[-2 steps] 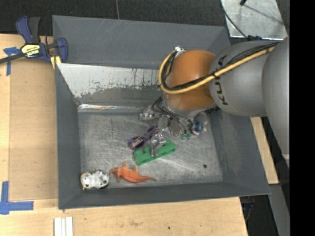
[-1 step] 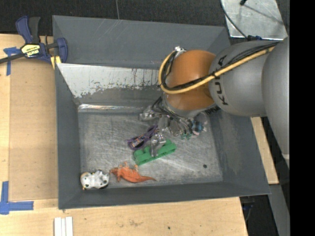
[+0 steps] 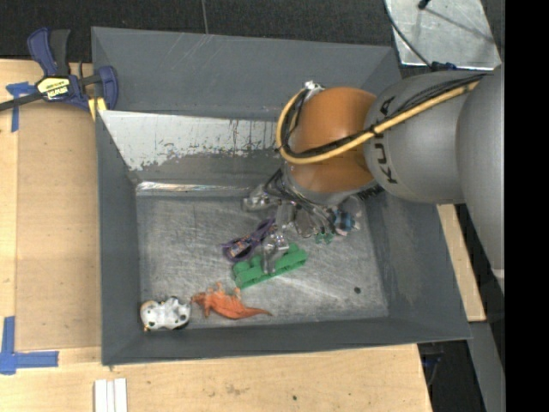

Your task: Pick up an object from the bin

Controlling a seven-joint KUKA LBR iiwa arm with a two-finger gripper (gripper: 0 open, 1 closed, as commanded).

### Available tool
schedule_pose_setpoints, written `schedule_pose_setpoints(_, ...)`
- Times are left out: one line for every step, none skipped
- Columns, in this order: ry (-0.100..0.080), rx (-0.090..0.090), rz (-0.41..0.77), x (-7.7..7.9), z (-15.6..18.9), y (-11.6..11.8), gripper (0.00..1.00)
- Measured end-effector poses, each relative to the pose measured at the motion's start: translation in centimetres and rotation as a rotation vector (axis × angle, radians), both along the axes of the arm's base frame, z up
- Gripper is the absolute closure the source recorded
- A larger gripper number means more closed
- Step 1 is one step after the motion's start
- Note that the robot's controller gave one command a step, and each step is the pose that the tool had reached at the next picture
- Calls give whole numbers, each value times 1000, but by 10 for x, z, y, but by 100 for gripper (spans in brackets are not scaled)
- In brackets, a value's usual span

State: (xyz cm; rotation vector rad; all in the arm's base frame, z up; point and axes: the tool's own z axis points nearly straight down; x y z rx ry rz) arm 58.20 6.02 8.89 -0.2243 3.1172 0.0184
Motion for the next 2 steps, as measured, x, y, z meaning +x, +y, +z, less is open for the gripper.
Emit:
schedule_pose_setpoints(0,0,0,0,0,0,100)
schedule_pose_setpoints(0,0,0,0,0,0,100)
